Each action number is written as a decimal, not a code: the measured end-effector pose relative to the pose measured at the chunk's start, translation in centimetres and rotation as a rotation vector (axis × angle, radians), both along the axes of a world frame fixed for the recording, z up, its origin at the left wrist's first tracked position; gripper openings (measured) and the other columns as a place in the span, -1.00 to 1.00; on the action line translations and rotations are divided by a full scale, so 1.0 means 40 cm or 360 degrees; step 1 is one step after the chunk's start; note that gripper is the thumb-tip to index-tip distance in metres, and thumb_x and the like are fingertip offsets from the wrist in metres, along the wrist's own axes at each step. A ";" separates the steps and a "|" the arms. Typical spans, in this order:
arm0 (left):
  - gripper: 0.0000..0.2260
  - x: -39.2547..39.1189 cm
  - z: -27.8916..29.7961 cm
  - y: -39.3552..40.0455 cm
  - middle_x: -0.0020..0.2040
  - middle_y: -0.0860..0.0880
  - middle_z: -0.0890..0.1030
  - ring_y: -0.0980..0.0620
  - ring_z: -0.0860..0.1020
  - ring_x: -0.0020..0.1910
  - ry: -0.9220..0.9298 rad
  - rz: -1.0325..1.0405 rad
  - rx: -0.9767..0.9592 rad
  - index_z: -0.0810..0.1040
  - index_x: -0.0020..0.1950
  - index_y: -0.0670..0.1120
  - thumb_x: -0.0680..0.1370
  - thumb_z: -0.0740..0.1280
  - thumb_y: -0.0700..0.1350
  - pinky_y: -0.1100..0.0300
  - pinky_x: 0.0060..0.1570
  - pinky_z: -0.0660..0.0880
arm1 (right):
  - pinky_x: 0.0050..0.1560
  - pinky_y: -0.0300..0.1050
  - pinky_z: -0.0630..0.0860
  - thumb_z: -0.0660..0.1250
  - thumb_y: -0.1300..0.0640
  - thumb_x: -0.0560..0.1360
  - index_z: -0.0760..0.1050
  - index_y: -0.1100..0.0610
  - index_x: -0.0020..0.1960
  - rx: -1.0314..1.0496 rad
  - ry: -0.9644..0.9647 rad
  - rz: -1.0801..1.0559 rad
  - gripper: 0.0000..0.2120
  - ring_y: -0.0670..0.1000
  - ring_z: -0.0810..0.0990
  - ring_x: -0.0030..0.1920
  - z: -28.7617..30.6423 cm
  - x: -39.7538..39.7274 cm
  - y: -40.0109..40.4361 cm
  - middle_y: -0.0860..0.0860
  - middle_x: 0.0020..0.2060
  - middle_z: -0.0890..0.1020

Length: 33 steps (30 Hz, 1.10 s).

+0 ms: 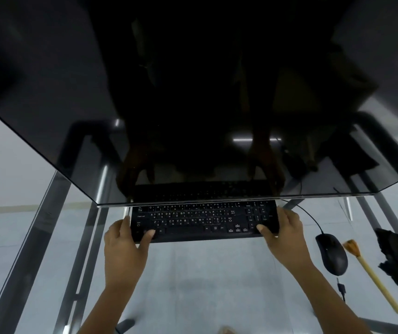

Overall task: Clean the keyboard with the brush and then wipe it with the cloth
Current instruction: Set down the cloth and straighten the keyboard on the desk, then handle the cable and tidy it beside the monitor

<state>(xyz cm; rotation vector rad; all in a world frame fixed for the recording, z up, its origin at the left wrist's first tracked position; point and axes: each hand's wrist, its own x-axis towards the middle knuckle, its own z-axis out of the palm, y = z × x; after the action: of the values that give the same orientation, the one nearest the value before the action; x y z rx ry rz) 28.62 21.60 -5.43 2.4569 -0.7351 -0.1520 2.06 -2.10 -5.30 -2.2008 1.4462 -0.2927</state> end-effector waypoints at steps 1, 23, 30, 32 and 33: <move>-0.35 -0.010 -0.007 0.005 0.34 -0.17 0.41 -0.16 0.36 0.34 -0.0019 -0.0067 0.0009 0.35 0.44 -0.19 0.46 0.43 0.10 -0.07 0.26 0.44 | 0.27 0.14 0.40 0.46 -0.04 0.42 0.30 0.19 0.45 -0.0012 0.0011 0.0059 -0.30 0.24 0.36 0.31 0.002 -0.006 0.010 0.21 0.34 0.38; -0.37 -0.245 -0.054 -0.153 0.55 -0.09 0.17 0.00 0.00 0.55 -0.0387 -0.0932 0.0312 0.22 0.51 -0.21 0.61 -0.01 0.21 0.02 0.46 -0.06 | 0.10 0.22 0.53 0.54 0.29 0.32 0.49 0.27 0.28 -0.0494 0.0293 -0.0153 -0.45 0.32 0.57 0.09 0.029 -0.247 -0.009 0.30 0.20 0.52; -0.42 -0.384 -0.059 -0.320 0.54 -0.07 0.20 -0.01 0.09 0.53 -0.0436 -0.1310 0.0454 0.27 0.50 -0.15 0.64 -0.09 0.19 -0.01 0.42 -0.03 | -0.06 0.11 0.61 0.54 0.33 0.26 0.54 0.21 0.20 -0.0475 0.0373 0.0021 -0.48 0.27 0.58 -0.02 0.014 -0.339 -0.039 0.19 0.07 0.57; -0.40 -0.399 -0.064 -0.345 0.54 -0.08 0.21 -0.01 0.09 0.53 -0.0455 -0.1323 0.0487 0.28 0.49 -0.16 0.64 -0.15 0.19 -0.02 0.42 -0.01 | -0.04 0.07 0.60 0.52 0.32 0.29 0.54 0.22 0.21 -0.0476 0.0332 0.0039 -0.50 0.23 0.57 -0.02 0.012 -0.331 -0.067 0.17 0.08 0.58; -0.40 -0.404 -0.065 -0.355 0.54 -0.08 0.21 -0.01 0.10 0.53 -0.0468 -0.1319 0.0488 0.27 0.49 -0.16 0.64 -0.16 0.20 -0.04 0.42 -0.01 | -0.01 0.06 0.59 0.51 0.31 0.32 0.53 0.23 0.23 -0.0463 0.0320 0.0029 -0.52 0.23 0.56 0.00 0.011 -0.325 -0.085 0.17 0.11 0.57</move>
<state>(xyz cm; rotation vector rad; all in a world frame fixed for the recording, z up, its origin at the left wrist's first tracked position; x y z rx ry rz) 12.47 7.41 -8.05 2.3074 -1.9533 -0.2246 -10.95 -5.51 -4.87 -2.5374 1.5713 -0.2983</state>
